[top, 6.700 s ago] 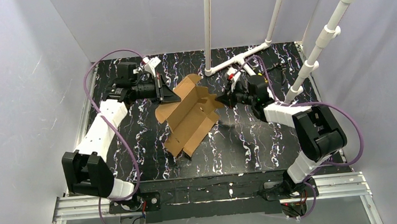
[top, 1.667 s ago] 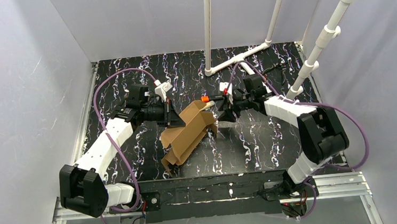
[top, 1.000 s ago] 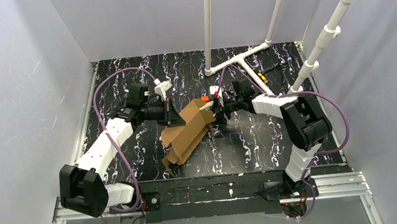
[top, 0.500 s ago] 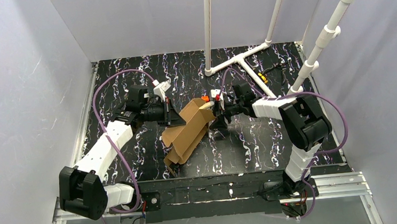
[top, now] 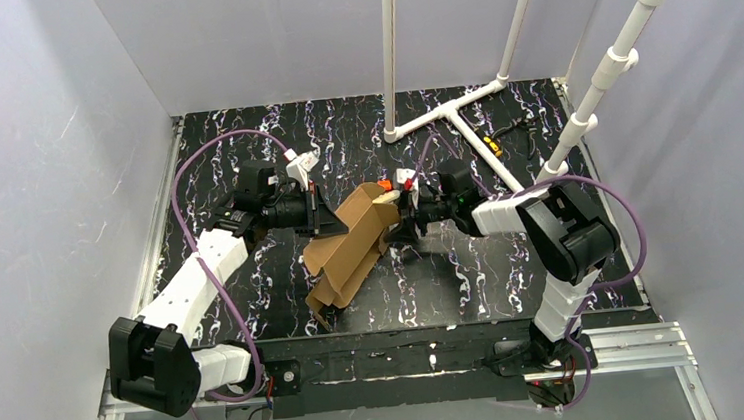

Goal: Fold the paper box

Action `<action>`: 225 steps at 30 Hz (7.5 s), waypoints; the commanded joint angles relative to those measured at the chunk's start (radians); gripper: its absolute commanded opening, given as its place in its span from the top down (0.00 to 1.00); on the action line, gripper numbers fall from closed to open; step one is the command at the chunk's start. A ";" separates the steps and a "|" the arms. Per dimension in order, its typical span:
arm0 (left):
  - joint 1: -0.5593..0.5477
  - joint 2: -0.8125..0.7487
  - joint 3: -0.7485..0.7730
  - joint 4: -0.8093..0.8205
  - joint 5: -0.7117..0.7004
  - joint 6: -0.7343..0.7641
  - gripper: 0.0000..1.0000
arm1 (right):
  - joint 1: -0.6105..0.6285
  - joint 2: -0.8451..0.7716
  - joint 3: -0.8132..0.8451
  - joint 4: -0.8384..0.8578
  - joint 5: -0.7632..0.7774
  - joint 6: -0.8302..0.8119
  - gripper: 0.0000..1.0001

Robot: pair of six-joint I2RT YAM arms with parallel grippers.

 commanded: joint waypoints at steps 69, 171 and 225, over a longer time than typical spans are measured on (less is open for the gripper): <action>0.034 -0.094 -0.146 0.180 0.067 -0.240 1.00 | 0.094 0.351 -0.088 1.269 0.205 0.485 0.36; 0.269 -0.374 -0.361 0.207 0.001 -0.423 0.02 | -0.054 -0.261 0.381 -1.190 0.752 -0.138 0.99; -0.419 0.178 -0.331 0.555 -0.838 -0.835 0.15 | -0.192 -0.291 0.098 -0.940 0.555 -0.148 0.58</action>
